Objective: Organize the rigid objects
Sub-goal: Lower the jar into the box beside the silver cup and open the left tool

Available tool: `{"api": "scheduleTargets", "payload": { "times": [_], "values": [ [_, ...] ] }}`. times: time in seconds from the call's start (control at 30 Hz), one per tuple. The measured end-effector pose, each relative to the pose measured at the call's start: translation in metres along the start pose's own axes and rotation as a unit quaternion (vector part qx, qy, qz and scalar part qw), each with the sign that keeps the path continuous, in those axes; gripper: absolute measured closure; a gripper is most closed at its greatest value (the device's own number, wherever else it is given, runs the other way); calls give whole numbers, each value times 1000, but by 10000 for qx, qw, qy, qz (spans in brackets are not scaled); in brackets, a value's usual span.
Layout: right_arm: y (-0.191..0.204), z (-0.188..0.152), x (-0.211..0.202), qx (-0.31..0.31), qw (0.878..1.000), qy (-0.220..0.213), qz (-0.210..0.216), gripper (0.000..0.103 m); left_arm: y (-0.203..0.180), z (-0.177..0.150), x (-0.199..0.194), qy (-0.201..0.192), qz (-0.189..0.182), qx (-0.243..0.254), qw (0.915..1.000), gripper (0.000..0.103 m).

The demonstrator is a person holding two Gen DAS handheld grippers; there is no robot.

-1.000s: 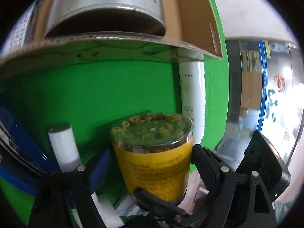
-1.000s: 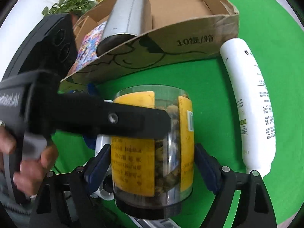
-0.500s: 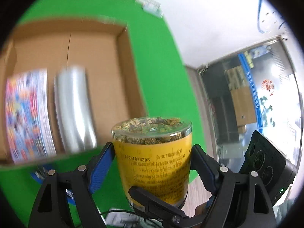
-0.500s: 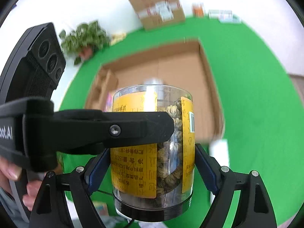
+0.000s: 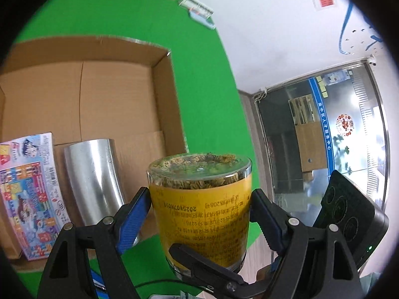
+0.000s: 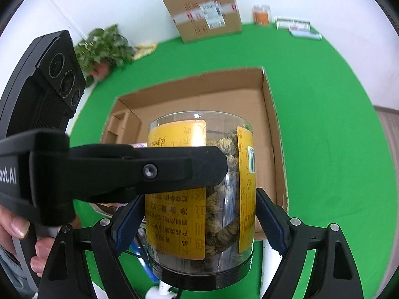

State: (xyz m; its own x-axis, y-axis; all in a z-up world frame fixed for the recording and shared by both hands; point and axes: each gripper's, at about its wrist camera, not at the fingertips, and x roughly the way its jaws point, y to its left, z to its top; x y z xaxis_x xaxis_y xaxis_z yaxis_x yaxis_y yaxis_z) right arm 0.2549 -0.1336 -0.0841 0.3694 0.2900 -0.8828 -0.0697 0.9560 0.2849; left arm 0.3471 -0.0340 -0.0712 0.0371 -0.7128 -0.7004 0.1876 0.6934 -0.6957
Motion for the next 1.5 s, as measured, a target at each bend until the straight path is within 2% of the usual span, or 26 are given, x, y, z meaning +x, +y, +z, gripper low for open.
{"api": "scheduleTargets", "payload": {
  "times": [0.27,0.37,0.47,0.77,0.87,1.0,1.07,1.2,1.27,1.33,1.5],
  "values": [
    [-23,-2,67,11,9992,409,8,20,47,8,34,418,-5,-475,9980,22],
    [-33,-8,92,145,9982,576,81,20,57,4,43,610,164,-542,9965,22],
    [-37,-12,111,180,9973,708,54,20,57,2,46,813,525,-349,9947,23],
    [-54,-15,128,532,9940,764,569,19,49,4,50,965,1108,-358,9885,23],
    [-57,-11,131,512,9923,865,722,17,49,8,53,1028,1153,-526,9866,23],
    [-59,-9,135,701,9900,851,882,11,54,6,45,931,1036,-700,9878,24],
    [-54,-7,135,547,9909,821,917,11,57,4,37,844,1036,-813,9877,24],
    [-51,-8,133,589,9882,819,1153,8,58,0,20,670,1082,-751,9890,24],
    [-56,-15,141,755,9881,1013,881,9,57,-2,12,614,1125,-696,9893,24],
    [-67,-22,152,1051,9849,1178,704,18,55,-3,5,530,1177,-607,9898,24],
    [-59,-23,159,942,9870,1206,492,16,50,-10,-9,343,1147,-517,9915,24]
  ]
}}
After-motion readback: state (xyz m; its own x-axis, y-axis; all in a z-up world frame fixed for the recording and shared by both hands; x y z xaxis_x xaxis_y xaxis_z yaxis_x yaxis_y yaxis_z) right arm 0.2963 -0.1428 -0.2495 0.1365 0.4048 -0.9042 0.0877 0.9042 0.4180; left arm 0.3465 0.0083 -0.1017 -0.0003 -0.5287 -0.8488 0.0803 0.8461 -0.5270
